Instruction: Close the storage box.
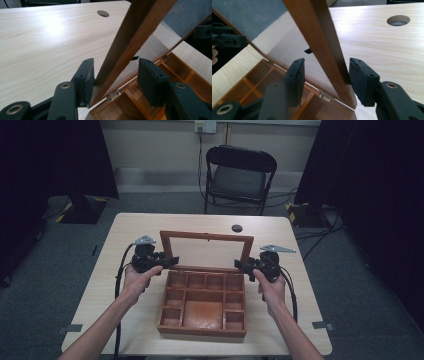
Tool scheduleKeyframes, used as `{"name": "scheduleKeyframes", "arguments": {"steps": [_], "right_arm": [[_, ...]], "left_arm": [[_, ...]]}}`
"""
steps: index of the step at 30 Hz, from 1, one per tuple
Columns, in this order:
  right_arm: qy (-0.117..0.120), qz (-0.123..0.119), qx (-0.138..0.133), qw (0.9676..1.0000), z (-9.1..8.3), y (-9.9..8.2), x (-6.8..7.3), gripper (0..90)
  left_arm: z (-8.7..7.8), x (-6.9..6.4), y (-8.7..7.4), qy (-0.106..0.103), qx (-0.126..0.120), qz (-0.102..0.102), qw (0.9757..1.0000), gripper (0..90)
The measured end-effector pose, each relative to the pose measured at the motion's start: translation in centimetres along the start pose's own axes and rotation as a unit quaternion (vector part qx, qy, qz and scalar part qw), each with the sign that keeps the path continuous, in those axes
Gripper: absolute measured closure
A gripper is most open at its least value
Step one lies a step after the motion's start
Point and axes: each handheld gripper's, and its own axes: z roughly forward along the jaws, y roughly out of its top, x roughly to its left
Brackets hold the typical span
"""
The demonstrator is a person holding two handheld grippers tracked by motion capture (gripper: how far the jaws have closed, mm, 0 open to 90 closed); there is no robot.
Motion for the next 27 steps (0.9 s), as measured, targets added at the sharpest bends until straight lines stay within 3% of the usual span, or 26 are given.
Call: {"name": "scheduleKeyframes", "arguments": {"steps": [10, 12, 19, 22, 27], "right_arm": [[0.009, 0.002, 0.015, 0.9998, -0.4, -0.1, 0.1, 44.2], [0.010, -0.011, 0.021, 0.9997, -0.7, -0.2, 0.3, 43.8], [0.011, -0.011, 0.021, 0.9997, -0.8, -0.4, 0.4, 40.5], [0.008, -0.004, 0.019, 0.9998, -0.6, -0.5, 0.2, 35.0], [0.001, -0.009, 0.012, 0.9999, -0.9, -0.5, 0.4, 34.6]], "left_arm": [[-0.9, -0.8, -0.6, 0.006, -0.001, 0.012, 0.9999, 47.1], [-1.1, -1.0, -0.8, 0.009, -0.003, 0.017, 0.9998, 46.6], [-1.4, -1.0, -1.0, -0.002, -0.012, 0.014, 0.9998, 45.9], [-1.2, -1.2, -0.9, 0.002, -0.014, 0.017, 0.9998, 45.0], [-1.2, -1.2, -0.8, 0.000, -0.011, 0.014, 0.9998, 43.2]]}}
